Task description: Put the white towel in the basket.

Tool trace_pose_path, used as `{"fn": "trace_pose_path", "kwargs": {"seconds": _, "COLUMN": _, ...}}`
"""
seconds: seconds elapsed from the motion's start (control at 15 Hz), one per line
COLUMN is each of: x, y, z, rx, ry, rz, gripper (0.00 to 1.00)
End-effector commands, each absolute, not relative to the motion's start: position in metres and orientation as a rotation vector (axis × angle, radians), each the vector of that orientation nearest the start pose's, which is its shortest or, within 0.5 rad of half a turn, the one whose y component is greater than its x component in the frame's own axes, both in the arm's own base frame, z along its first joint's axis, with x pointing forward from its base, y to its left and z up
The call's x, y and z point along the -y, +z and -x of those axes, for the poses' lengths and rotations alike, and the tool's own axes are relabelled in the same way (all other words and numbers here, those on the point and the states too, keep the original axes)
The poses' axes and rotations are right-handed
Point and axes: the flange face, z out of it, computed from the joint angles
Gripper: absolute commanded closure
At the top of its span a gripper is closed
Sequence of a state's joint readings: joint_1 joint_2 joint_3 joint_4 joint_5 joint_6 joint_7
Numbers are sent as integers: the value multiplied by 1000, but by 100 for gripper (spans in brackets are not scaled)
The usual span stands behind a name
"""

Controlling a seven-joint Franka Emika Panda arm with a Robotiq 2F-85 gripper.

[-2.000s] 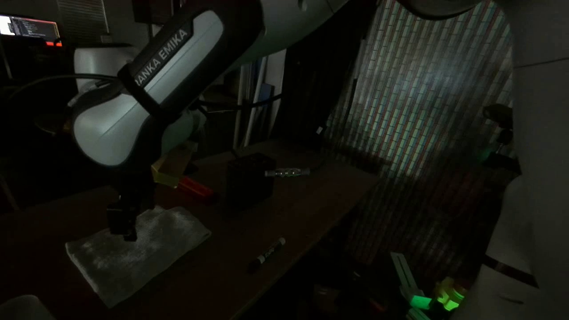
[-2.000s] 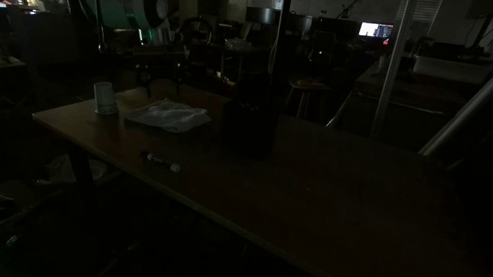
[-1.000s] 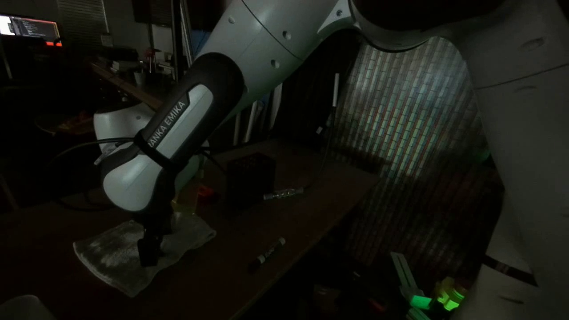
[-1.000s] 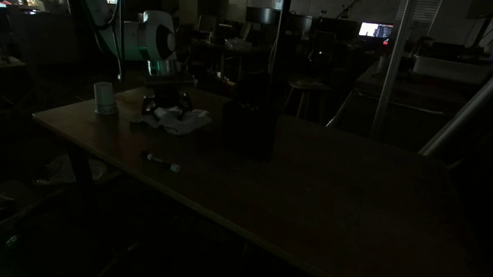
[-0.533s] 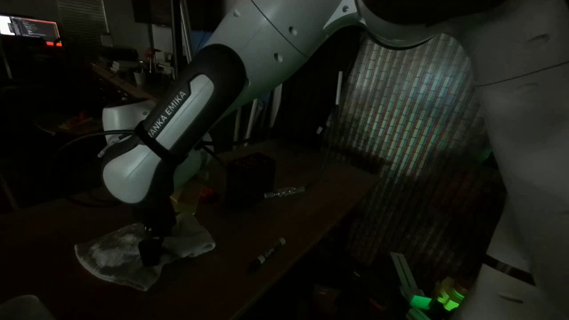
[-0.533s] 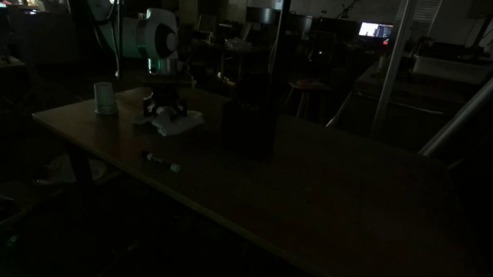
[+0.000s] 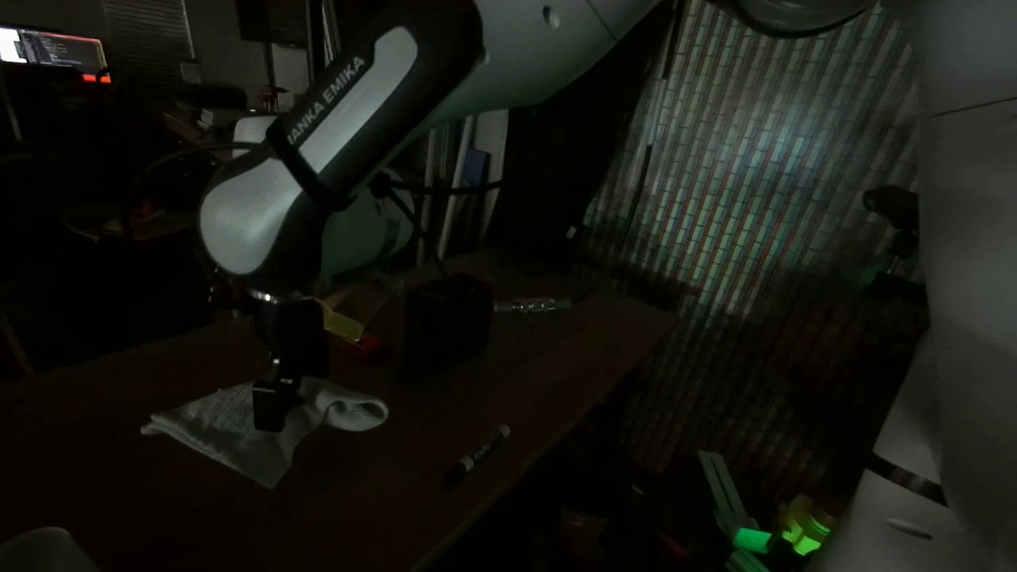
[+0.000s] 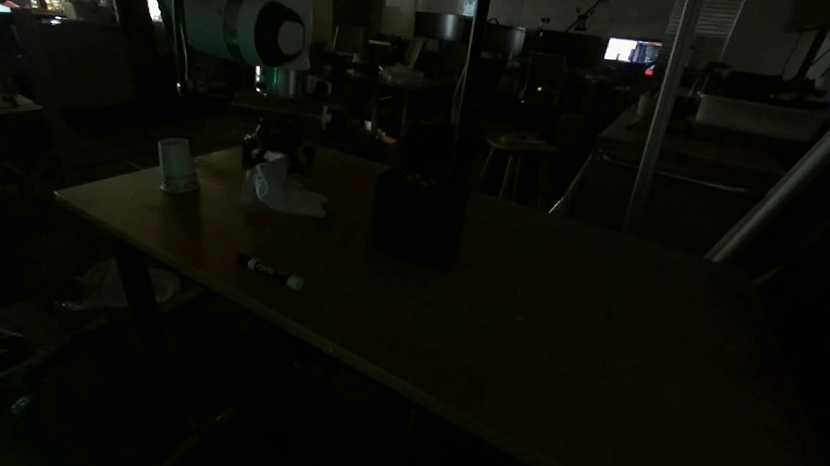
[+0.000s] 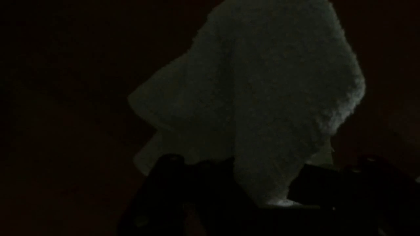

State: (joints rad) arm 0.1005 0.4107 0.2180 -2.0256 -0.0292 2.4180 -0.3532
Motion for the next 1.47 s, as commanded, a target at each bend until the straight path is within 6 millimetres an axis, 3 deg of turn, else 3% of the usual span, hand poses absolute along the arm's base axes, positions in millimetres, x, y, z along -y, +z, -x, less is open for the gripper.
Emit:
{"fn": "trace_pose_path", "kwargs": {"seconds": 0.0, "x": -139, "y": 300, "z": -543, "rx": 805, "ry": -59, "rz": 2915, "gripper": 100}}
{"fn": "trace_pose_path", "kwargs": {"seconds": 0.47, "x": -42, "y": 391, "z": -524, "rx": 410, "ry": -404, "rz": 2980, "gripper": 100}}
{"fn": "trace_pose_path", "kwargs": {"seconds": 0.73, "x": -14, "y": 431, "z": -527, "rx": 399, "ry": -622, "rz": 3058, "gripper": 100}}
{"fn": "trace_pose_path", "kwargs": {"seconds": 0.87, "x": -15, "y": 432, "z": -531, "rx": 494, "ry": -699, "rz": 3124, "gripper": 100}}
{"fn": "trace_pose_path", "kwargs": {"seconds": 1.07, "x": -20, "y": 414, "z": -539, "rx": 603, "ry": -739, "rz": 3225, "gripper": 100}}
{"fn": "trace_pose_path", "kwargs": {"seconds": 1.4, "x": -9, "y": 379, "z": -554, "rx": 560, "ry": -736, "rz": 3389, "gripper": 100}}
